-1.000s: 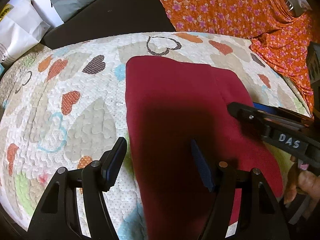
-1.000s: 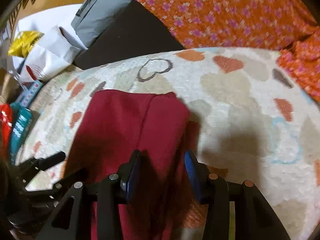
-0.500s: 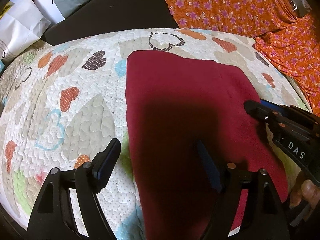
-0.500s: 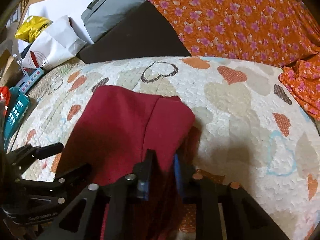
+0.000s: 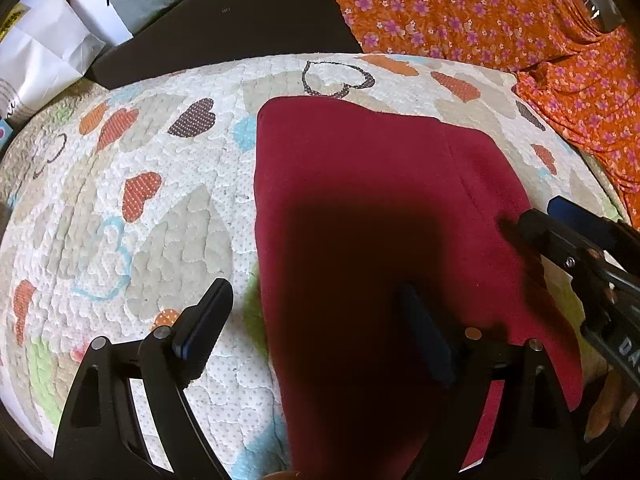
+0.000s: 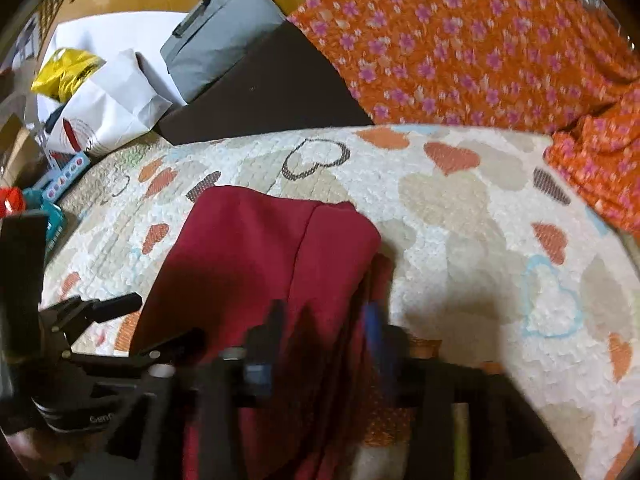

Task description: Fold small clothes

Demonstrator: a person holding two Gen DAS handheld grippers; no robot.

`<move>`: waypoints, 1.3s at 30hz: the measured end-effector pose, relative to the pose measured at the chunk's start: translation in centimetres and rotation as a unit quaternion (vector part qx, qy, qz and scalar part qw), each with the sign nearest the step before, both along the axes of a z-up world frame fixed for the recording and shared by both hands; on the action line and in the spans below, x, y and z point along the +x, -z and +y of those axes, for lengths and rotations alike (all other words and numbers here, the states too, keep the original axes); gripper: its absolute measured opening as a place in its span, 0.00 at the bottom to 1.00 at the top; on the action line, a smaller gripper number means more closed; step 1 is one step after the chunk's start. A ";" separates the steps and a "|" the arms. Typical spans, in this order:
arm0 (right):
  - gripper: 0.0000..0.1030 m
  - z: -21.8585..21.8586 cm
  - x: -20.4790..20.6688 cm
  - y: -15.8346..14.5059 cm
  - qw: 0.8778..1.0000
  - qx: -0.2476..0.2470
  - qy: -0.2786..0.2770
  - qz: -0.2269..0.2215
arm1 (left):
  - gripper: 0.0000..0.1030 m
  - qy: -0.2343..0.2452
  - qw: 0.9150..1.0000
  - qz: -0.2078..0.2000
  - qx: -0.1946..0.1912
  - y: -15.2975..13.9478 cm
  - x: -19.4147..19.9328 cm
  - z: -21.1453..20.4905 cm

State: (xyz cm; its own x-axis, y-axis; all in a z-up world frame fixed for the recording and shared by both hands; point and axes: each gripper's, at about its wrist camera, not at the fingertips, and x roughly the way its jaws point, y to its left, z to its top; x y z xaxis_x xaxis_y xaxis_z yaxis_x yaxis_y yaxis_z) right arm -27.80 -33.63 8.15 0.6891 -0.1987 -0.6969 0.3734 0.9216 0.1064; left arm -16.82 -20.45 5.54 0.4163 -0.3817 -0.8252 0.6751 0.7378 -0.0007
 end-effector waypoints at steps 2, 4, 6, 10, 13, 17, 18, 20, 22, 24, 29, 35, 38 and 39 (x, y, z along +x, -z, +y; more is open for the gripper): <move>0.45 0.5 -0.1 -0.3 1.000 -0.012 -0.003 -0.007 | 0.84 0.001 1.000 -0.008 0.002 -0.2 -0.1 0.0; 0.45 1.1 -0.1 -0.4 0.999 -0.033 -0.004 -0.005 | 0.84 0.001 1.000 -0.014 0.003 -0.4 -0.2 0.1; 0.45 1.5 -0.1 -0.3 0.999 -0.050 -0.003 -0.004 | 0.84 -0.002 1.000 -0.025 0.002 -0.7 -0.4 0.2; 0.45 1.0 -0.3 -0.1 0.998 -0.057 0.003 -0.006 | 0.84 -0.015 0.999 -0.046 -0.003 -1.3 -0.4 0.6; 0.45 0.3 -0.4 0.0 0.999 -0.044 0.008 -0.009 | 0.84 -0.020 0.998 -0.054 -0.008 -1.7 -0.4 0.8; 0.45 0.3 -0.3 0.1 0.999 -0.043 0.008 -0.010 | 0.84 -0.024 0.998 -0.060 -0.009 -1.8 -0.4 0.8; 0.45 0.3 -0.2 0.2 0.999 -0.043 0.007 -0.009 | 0.84 -0.025 0.998 -0.061 -0.009 -1.8 -0.4 0.8; 0.45 0.3 0.0 0.3 0.999 -0.044 0.005 -0.007 | 0.84 -0.025 0.998 -0.063 -0.007 -1.8 -0.4 0.7; 0.45 0.4 0.1 0.4 0.999 -0.046 0.004 -0.007 | 0.84 -0.026 0.997 -0.069 -0.005 -1.9 -0.5 0.7; 0.45 0.4 0.2 0.4 0.999 -0.046 0.004 -0.008 | 0.84 -0.026 0.997 -0.071 -0.005 -1.9 -0.5 0.7; 0.45 0.4 0.3 0.6 0.999 -0.041 0.004 -0.007 | 0.84 -0.022 0.997 -0.073 -0.005 -2.0 -0.6 0.6; 0.45 0.4 0.5 0.7 0.999 -0.042 0.004 -0.006 | 0.84 -0.020 0.997 -0.072 -0.004 -2.0 -0.7 0.5; 0.45 0.2 0.6 0.9 0.999 -0.041 0.005 -0.003 | 0.84 -0.018 0.997 -0.071 -0.003 -1.9 -0.8 0.4; 0.45 0.2 0.6 0.9 0.999 -0.042 0.005 -0.003 | 0.84 -0.018 0.997 -0.071 -0.003 -1.9 -0.7 0.4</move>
